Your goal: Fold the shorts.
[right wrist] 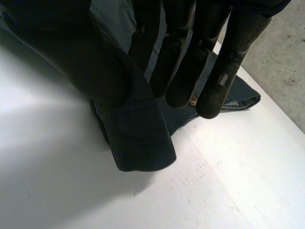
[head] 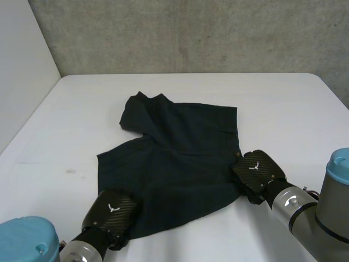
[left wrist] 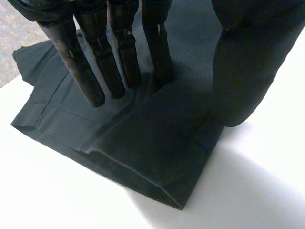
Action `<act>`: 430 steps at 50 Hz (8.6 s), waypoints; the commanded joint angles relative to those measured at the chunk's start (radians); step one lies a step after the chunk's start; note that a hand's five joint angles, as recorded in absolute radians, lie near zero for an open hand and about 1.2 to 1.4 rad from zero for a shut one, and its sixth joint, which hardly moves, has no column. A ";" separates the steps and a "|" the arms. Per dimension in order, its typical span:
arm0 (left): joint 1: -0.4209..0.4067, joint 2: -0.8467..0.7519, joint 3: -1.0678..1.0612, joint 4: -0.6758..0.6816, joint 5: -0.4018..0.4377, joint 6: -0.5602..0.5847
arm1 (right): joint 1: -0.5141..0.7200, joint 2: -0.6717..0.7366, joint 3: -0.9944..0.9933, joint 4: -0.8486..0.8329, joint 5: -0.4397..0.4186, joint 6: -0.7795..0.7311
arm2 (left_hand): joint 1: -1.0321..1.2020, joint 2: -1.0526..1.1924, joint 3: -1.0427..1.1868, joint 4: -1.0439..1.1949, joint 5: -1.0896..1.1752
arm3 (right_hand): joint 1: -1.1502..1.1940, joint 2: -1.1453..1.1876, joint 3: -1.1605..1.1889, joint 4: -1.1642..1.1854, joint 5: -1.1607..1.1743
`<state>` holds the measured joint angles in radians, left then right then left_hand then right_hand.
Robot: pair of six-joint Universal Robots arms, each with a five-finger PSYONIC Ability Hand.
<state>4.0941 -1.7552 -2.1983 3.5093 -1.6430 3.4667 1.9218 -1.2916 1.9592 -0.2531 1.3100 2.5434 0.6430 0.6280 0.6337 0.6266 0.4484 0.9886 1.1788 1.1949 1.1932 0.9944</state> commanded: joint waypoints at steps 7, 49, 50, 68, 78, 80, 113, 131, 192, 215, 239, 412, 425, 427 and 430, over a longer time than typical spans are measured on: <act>0.003 -0.053 0.060 0.020 -0.087 0.029 | 0.002 0.000 0.001 0.001 0.002 -0.002 | 0.753 0.768 0.762 0.769 0.773 | 0.408 0.217 0.201 0.203 0.227; 0.002 0.189 0.368 -0.323 -0.132 0.175 | 0.011 -0.118 -0.468 0.632 0.018 -0.081 | 0.753 0.768 0.763 0.770 0.773 | 0.408 0.217 0.201 0.203 0.227; 0.002 0.162 0.373 -0.320 -0.132 0.175 | 0.011 -0.079 -0.467 0.629 0.021 -0.097 | 0.753 0.768 0.763 0.770 0.773 | 0.408 0.217 0.201 0.203 0.227; 0.060 -0.320 0.713 0.103 -0.101 0.499 | 0.009 0.158 -0.560 0.485 0.098 -0.097 | 0.753 0.768 0.763 0.770 0.773 | 0.408 0.217 0.201 0.203 0.227; 0.078 -0.593 1.032 0.112 -0.061 0.523 | 0.037 0.302 -0.701 0.262 0.187 -0.106 | 0.753 0.768 0.763 0.770 0.773 | 0.408 0.217 0.201 0.203 0.227; 0.084 -0.616 1.058 0.112 -0.057 0.522 | 0.037 0.348 -0.746 0.242 0.187 -0.107 | 0.753 0.768 0.763 0.770 0.773 | 0.408 0.217 0.201 0.203 0.227; 0.057 -0.305 0.759 -0.016 -0.054 0.327 | -0.044 0.357 -0.861 0.658 -0.072 0.391 | 0.753 0.768 0.763 0.770 0.773 | -0.343 -0.533 -0.549 -0.547 -0.523; 0.022 -0.135 0.669 -0.058 -0.054 0.308 | -0.058 0.322 -0.997 0.753 -0.072 0.394 | 0.753 0.768 0.763 0.770 0.773 | -0.504 -0.695 -0.711 -0.709 -0.685; -0.028 0.388 0.891 -0.062 -0.135 0.316 | -0.050 -0.328 -1.083 0.565 -0.020 0.235 | 0.753 0.768 0.763 0.770 0.773 | 0.408 0.217 0.201 0.203 0.227; 0.012 -0.035 0.864 -0.061 -0.118 0.315 | 0.014 0.029 -0.928 0.566 -0.011 0.236 | 0.753 0.768 0.763 0.770 0.773 | 0.408 0.217 0.201 0.203 0.227; 0.103 -0.304 1.407 0.309 -0.135 0.304 | 0.072 0.275 -1.264 -0.136 0.181 0.147 | 0.753 0.768 0.763 0.770 0.773 | 0.408 0.217 0.201 0.203 0.227; 0.022 -0.041 0.460 -0.015 -0.073 -0.187 | 0.067 0.029 -0.451 0.201 0.146 -0.477 | -0.421 -0.406 -0.411 -0.404 -0.401 | 0.408 0.217 0.201 0.203 0.227; 0.037 -0.040 0.468 -0.013 -0.101 -0.186 | 0.358 0.271 -0.603 0.380 -0.158 -0.531 | -0.432 -0.417 -0.423 -0.416 -0.412 | 0.408 0.217 0.201 0.203 0.227; 0.037 -0.040 0.474 -0.016 -0.100 -0.182 | 0.358 0.267 -0.608 0.397 -0.185 -0.517 | -0.438 -0.423 -0.429 -0.422 -0.418 | -0.002 -0.192 -0.208 -0.207 -0.182; 0.038 -0.041 0.503 -0.026 -0.097 -0.181 | 0.358 0.255 -0.612 0.390 -0.187 -0.453 | -0.444 -0.429 -0.435 -0.428 -0.424 | -0.614 -0.804 -0.820 -0.819 -0.794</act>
<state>4.1294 -1.7951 -1.7267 3.4943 -1.7439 3.2818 2.2869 -1.0346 1.3528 0.1161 1.1718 2.0174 0.1993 0.2040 0.2159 0.2063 0.0475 0.7063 0.8301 0.8547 0.8582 0.6963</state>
